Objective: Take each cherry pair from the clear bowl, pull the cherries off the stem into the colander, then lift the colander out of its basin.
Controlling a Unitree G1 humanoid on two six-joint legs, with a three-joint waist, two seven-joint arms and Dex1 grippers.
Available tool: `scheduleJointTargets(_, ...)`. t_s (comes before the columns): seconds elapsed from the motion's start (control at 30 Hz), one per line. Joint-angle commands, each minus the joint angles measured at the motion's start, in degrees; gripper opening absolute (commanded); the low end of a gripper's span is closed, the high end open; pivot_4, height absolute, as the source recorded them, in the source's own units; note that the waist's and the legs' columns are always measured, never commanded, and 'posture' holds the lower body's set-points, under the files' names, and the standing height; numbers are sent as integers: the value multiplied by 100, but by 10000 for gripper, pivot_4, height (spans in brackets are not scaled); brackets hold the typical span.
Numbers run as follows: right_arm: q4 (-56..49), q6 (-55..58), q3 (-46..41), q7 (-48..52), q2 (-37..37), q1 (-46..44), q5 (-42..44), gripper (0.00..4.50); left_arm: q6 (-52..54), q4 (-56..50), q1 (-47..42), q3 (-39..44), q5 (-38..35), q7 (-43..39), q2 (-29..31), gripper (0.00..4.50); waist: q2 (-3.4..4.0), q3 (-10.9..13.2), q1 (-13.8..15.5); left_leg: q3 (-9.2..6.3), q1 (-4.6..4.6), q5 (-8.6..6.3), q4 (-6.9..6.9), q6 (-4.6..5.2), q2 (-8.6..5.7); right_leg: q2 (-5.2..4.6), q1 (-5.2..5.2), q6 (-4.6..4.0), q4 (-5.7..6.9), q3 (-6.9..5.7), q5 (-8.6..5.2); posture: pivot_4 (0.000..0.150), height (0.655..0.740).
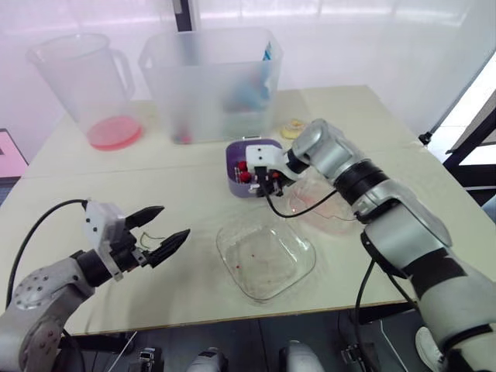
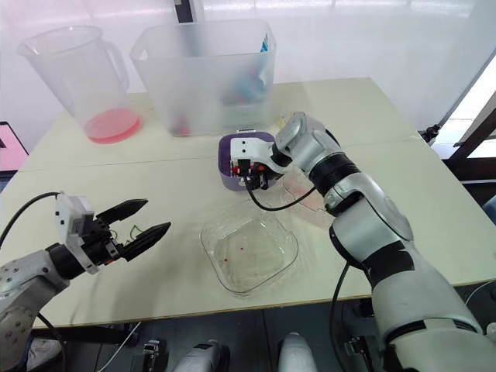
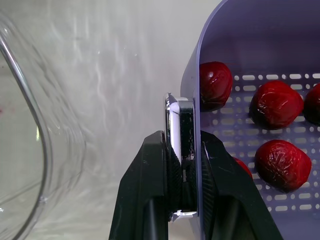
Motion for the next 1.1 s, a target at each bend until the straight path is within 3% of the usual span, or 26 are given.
scheduleJointTargets(0.03, 324, -313, -305, 46, 142, -192, -215, 2034, -129, -171, 12, 198, -98, 40, 108, 45000, 1, 0, -7, 0, 1, 0, 0, 0, 0, 0, 0, 0, 0, 0, 0, 1500, 7400)
scheduleJointTargets(0.33, 522, -299, -835, 231, 147, -431, -426, 44554, -151, 124, -292, 73, -90, -101, 315, 45000, 2, -1, -4, 0, 1, 0, -1, 0, 0, 0, 0, 0, 1, 0, 0, 1500, 7400)
scheduleJointTargets(0.43, 78, -28, -1097, 535, -164, -567, -349, 44554, -147, 289, -481, 6, -81, -141, 353, 45000, 4, 1, 3, 0, 1, 0, -1, -1, 0, 0, -1, 0, 1, 0, 0, 1500, 7400)
scheduleJointTargets(0.57, -1135, 1344, -1748, 1176, -826, -823, 145, 44554, -153, 731, -916, -118, 20, -159, 401, 45000, 4, 1, 23, -1, 0, 0, -2, 0, -3, -2, 1, 0, 0, 0, 0, 1500, 7400)
scheduleJointTargets(0.73, -2426, 2141, -2398, 770, -1889, -521, 205, 44554, -64, 1401, -1496, -379, 207, -245, 585, 45000, 3, 0, 38, -1, 0, 0, -1, 0, -2, -1, 2, 0, 1, 0, 0, 1500, 7400)
scheduleJointTargets(0.87, -3475, 2336, -3616, -69, -2751, 562, 547, 44554, -286, 1798, -1873, -712, 581, -322, 658, 45000, 1, -1, 158, 4, 0, 0, 1, 0, -5, -4, 4, 0, -2, 0, 0, 1500, 7400)
scheduleJointTargets(1.0, -4562, 3051, -4637, -116, -3944, 2408, 801, 44554, -384, 2281, -2236, -1091, 1011, -465, 833, 45000, 0, 0, 249, 13, -2, 0, 1, 1, -7, -7, 1, 0, 1, 0, 0, 1500, 7400)
scheduleJointTargets(1.1, -5337, 3125, -6084, -434, -3881, 3865, 1294, 44554, -696, 2680, -2464, -1208, 1211, -663, 861, 45000, 7, -1, 280, 30, 1, -1, 0, 2, -3, -7, -5, 0, 7, 5, 0, 1500, 7400)
